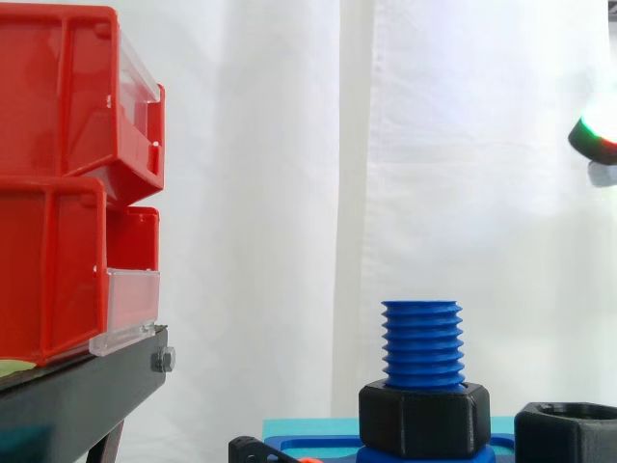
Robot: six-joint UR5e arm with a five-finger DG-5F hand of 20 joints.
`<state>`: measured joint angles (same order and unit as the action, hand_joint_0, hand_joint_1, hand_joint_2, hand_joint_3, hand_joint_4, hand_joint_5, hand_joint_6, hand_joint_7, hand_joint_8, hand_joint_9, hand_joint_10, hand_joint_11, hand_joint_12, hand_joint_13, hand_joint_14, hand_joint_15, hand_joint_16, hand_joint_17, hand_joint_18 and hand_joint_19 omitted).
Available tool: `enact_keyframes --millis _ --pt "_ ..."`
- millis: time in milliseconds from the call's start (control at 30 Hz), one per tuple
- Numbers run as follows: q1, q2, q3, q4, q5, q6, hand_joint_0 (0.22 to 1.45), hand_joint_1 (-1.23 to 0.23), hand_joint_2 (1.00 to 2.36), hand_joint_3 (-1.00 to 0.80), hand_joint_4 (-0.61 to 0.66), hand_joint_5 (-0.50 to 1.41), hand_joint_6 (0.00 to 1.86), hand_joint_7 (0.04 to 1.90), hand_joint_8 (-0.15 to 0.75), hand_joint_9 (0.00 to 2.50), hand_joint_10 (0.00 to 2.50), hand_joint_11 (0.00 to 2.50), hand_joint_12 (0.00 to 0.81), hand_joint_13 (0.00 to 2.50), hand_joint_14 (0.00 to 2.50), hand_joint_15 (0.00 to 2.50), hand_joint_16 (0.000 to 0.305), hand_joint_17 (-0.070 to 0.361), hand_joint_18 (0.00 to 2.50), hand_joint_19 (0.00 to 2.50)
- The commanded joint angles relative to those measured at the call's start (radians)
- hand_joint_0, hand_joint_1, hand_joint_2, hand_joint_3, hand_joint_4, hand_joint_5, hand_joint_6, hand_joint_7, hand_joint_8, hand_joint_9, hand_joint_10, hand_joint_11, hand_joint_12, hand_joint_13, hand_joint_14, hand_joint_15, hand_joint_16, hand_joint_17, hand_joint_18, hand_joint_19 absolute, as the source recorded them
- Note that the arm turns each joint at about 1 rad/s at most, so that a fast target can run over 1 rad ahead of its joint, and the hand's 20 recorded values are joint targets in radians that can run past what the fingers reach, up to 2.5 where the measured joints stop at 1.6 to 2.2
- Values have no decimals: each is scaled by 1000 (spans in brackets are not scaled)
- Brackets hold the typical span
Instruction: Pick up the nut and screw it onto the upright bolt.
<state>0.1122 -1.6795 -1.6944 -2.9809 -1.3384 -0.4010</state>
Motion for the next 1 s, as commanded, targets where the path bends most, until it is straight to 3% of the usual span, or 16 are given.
enact_keyframes --millis 0,267,367,700,967 --pt "23 -6 1 28 67 -124 529 -856 1000 -500 172 -273 502 675 237 312 0 0 315 387 0 0 36 80 275 0" --pt "61 -8 -1 42 153 -274 497 -754 1000 -500 180 -273 501 666 252 309 0 0 322 378 0 0 37 83 245 0" --pt "76 -26 -1 48 194 -328 495 -740 1000 -500 183 -273 501 665 254 311 0 0 323 377 0 0 37 84 243 0" --pt "135 -43 -1 100 266 -364 493 -724 1000 -500 184 -273 501 667 260 318 0 0 327 379 0 0 38 85 240 0" --pt "184 -98 1 120 347 -378 489 -720 1000 -500 184 -273 501 665 263 312 0 0 333 365 0 0 39 88 226 0"
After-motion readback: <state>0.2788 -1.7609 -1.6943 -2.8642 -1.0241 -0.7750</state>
